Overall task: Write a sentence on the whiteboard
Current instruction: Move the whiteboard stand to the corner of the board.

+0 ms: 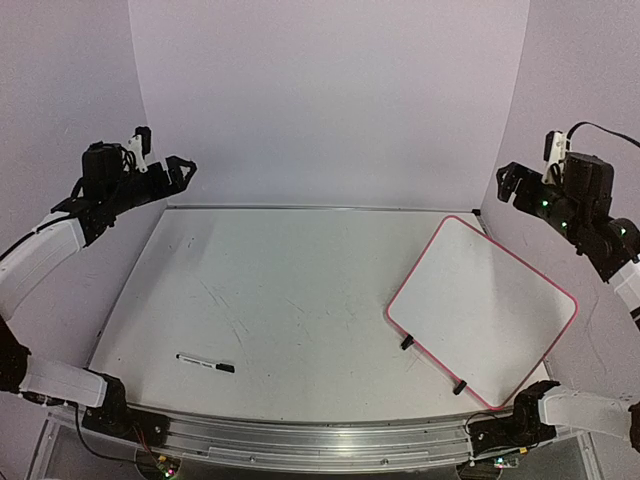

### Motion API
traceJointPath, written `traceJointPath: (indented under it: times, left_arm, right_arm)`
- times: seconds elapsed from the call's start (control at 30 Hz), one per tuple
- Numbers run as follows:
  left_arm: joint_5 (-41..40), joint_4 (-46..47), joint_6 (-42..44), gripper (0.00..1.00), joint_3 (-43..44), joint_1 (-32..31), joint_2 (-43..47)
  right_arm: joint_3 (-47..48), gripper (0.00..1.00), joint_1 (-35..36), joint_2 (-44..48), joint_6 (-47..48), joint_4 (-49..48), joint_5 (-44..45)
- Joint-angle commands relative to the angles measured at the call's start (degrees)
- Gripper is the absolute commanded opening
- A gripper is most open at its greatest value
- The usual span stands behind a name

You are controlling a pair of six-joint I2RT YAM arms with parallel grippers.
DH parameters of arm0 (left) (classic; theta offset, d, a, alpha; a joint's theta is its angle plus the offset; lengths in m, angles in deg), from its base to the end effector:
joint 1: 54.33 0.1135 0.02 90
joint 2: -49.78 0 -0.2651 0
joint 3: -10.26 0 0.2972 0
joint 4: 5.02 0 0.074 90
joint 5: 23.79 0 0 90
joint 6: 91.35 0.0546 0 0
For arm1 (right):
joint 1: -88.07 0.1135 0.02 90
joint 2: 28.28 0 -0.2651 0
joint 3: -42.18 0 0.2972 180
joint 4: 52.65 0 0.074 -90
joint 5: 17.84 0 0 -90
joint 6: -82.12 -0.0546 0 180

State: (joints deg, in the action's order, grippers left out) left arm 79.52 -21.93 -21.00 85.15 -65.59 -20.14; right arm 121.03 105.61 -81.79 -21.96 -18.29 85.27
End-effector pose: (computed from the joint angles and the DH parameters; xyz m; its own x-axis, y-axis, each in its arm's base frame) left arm 0.3403 -0.0806 0.3619 -0.3293 -0.2681 -0.9054 0.3188 0.8710 -0.3739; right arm 0.2484 0.0655 0.4339 -0.1644 0.1965 -0.9666 -0.0411 0.9777 0.2058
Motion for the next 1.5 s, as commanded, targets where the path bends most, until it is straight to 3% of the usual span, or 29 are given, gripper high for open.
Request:
traceJointPath:
  times: [0.0, 0.17, 0.4, 0.6, 0.87, 1.17, 1.47]
  left_arm:
    - [8.3, 2.6, -2.1, 1.00, -0.5, -4.7, -2.3]
    - [3.9, 3.6, -1.8, 0.99, -2.6, -16.4, -6.1]
    - [1.2, 13.1, -5.3, 0.95, -9.1, -34.8, -15.8]
    - [-2.8, 13.8, -2.0, 0.92, -1.5, -51.7, -31.2]
    - [-0.7, 13.0, -1.1, 0.84, 11.5, -58.3, -49.7]
    - [-11.3, 4.6, 6.3, 0.72, 31.2, -60.8, -65.3]
    - [-19.2, 3.8, 7.6, 0.54, 36.6, -61.6, -70.6]
  right_arm:
    - [2.4, 0.98, -0.1, -1.2, -0.2, 0.9, 0.1]
    - [1.8, 0.98, -0.1, -0.6, -0.1, -0.4, -3.1]
    - [-0.7, 0.98, -0.1, 1.4, -0.5, -3.4, -5.5]
    - [-1.3, 0.98, -0.2, 2.4, -1.0, -3.4, -6.3]
    - [-1.7, 0.98, -0.2, 4.8, -0.8, -3.2, -6.4]
    - [-3.0, 0.98, -0.1, 6.2, -0.7, -3.2, -5.9]
    - [-2.9, 0.98, -0.2, 7.7, -0.1, -3.2, -5.3]
